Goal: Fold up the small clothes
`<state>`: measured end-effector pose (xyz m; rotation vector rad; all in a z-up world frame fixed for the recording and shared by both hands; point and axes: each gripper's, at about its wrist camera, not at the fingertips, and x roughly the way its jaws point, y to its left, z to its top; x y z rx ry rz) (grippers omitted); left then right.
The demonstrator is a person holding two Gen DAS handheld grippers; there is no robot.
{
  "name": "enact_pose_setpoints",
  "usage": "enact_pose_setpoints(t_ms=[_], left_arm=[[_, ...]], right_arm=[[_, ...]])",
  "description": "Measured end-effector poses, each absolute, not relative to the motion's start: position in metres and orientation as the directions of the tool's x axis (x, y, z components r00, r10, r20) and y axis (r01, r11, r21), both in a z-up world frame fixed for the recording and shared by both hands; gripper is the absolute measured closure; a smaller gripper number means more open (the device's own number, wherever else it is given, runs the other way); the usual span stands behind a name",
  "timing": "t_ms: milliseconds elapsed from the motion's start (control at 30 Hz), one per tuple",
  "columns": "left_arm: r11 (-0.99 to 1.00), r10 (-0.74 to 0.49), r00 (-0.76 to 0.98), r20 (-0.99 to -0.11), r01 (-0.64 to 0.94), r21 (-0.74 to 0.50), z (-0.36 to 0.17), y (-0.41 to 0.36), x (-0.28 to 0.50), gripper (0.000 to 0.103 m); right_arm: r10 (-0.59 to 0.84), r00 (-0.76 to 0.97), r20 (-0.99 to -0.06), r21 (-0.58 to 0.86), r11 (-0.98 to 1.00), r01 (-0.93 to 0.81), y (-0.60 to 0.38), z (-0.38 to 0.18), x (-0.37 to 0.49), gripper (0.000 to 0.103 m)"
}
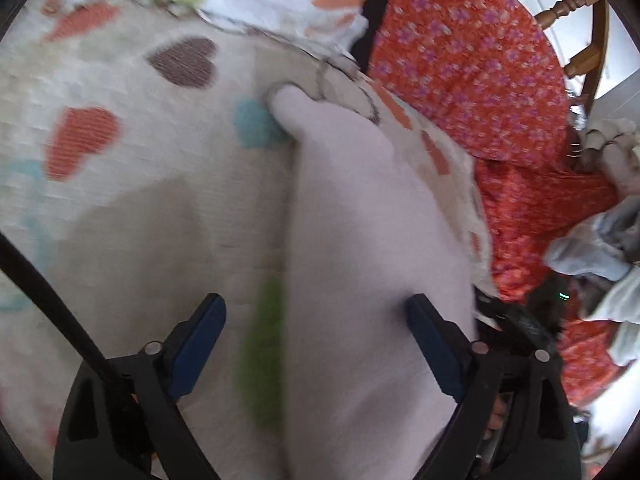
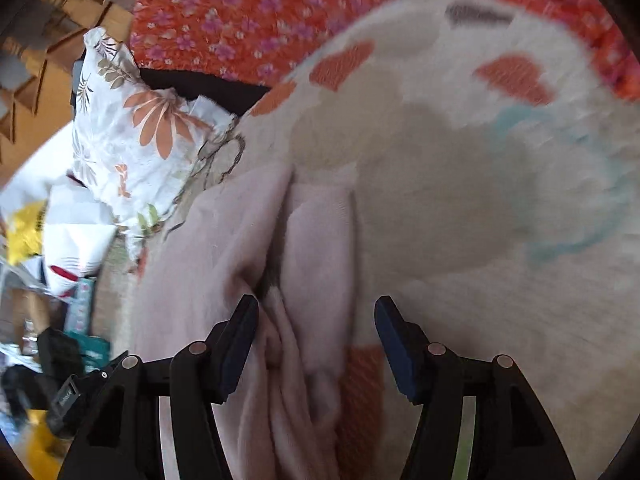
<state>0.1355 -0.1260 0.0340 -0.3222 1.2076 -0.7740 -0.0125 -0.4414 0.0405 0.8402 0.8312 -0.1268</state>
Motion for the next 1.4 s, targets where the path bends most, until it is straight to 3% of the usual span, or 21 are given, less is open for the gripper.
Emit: enact_pose_setpoints(t_ms=[33, 67, 100, 133, 200, 333, 400, 467, 533, 667, 733, 800, 867, 900, 933, 1033, 1167, 1233, 1400], left_arm=[[0.697, -0.687, 0.110, -0.718, 0.377, -0.610, 0.031, -0.135, 0.135, 0.012], [0.706, -0.665, 0.090, -0.741, 0.400, -0.585, 0.029, -0.146, 0.132, 0.015], [0.701, -0.660, 0.093, -0.746, 0.434, -0.566, 0.032, -0.154, 0.128, 0.038], [0.693, -0.656, 0.091, -0.750, 0.466, -0.550, 0.039, -0.161, 0.124, 0.045], [0.697, -0.648, 0.134, -0.750, 0.502, -0.513, 0.055, -0.166, 0.119, 0.052], [0.677, -0.646, 0.195, -0.738, 0.593, -0.436, 0.084, -0.177, 0.104, 0.052], [0.711, -0.570, 0.200, -0.797, 0.606, -0.356, 0.074, -0.186, 0.101, 0.040], [0.757, -0.467, 0.211, -0.859, 0.597, -0.265, 0.056, -0.190, 0.100, 0.038], [0.759, -0.486, 0.214, -0.848, 0.585, -0.287, 0.055, -0.183, 0.101, 0.034], [0.772, -0.515, 0.243, -0.822, 0.550, -0.320, 0.073, -0.158, 0.100, 0.032], [0.790, -0.504, 0.295, -0.811, 0.536, -0.296, 0.081, -0.146, 0.095, 0.031], [0.806, -0.487, 0.341, -0.804, 0.531, -0.263, 0.087, -0.137, 0.090, 0.031], [0.822, -0.460, 0.394, -0.796, 0.528, -0.214, 0.092, -0.132, 0.085, 0.031], [0.828, -0.449, 0.421, -0.788, 0.526, -0.191, 0.095, -0.129, 0.082, 0.031], [0.838, -0.432, 0.460, -0.776, 0.522, -0.158, 0.099, -0.127, 0.077, 0.031], [0.851, -0.402, 0.545, -0.736, 0.518, -0.081, 0.111, -0.122, 0.068, 0.030], [0.867, -0.381, 0.655, -0.652, 0.498, -0.007, 0.130, -0.114, 0.054, 0.022], [0.881, -0.363, 0.716, -0.596, 0.473, 0.032, 0.140, -0.108, 0.045, 0.021], [0.925, -0.303, 0.847, -0.437, 0.372, 0.079, 0.162, -0.083, 0.017, 0.003]], right_arm=[[0.206, 0.695, -0.689, 0.610, 0.683, 0.401, -0.440, 0.039, -0.009, 0.038], [0.200, 0.696, -0.690, 0.599, 0.696, 0.395, -0.438, 0.040, -0.003, 0.052], [0.208, 0.686, -0.697, 0.589, 0.711, 0.383, -0.434, 0.040, 0.003, 0.087], [0.248, 0.668, -0.702, 0.596, 0.717, 0.361, -0.430, 0.037, 0.013, 0.089], [0.281, 0.666, -0.691, 0.616, 0.710, 0.340, -0.421, 0.040, 0.021, 0.089], [0.274, 0.751, -0.601, 0.634, 0.736, 0.239, -0.416, 0.078, 0.012, 0.090], [0.192, 0.737, -0.648, 0.558, 0.778, 0.288, -0.417, 0.082, 0.010, 0.088], [0.074, 0.660, -0.748, 0.427, 0.814, 0.394, -0.419, 0.067, 0.013, 0.086], [0.021, 0.625, -0.780, 0.392, 0.795, 0.463, -0.427, 0.056, 0.010, 0.084], [-0.018, 0.732, -0.681, 0.454, 0.774, 0.441, -0.431, 0.086, -0.010, 0.084], [-0.009, 0.764, -0.645, 0.458, 0.796, 0.396, -0.423, 0.099, -0.015, 0.083], [0.043, 0.769, -0.638, 0.468, 0.815, 0.342, -0.413, 0.100, -0.015, 0.074], [0.099, 0.736, -0.670, 0.476, 0.818, 0.323, -0.404, 0.091, -0.009, 0.074], [0.137, 0.719, -0.681, 0.492, 0.813, 0.311, -0.401, 0.084, -0.004, 0.082], [0.199, 0.695, -0.691, 0.525, 0.799, 0.293, -0.397, 0.075, 0.000, 0.096], [0.119, 0.627, -0.770, 0.414, 0.840, 0.350, -0.392, 0.074, 0.007, 0.097], [0.048, 0.590, -0.806, 0.348, 0.844, 0.407, -0.397, 0.070, 0.000, 0.097], [0.008, 0.594, -0.804, 0.330, 0.837, 0.436, -0.397, 0.070, -0.007, 0.091], [-0.132, 0.707, -0.695, 0.249, 0.878, 0.410, -0.369, 0.115, -0.035, 0.086]])
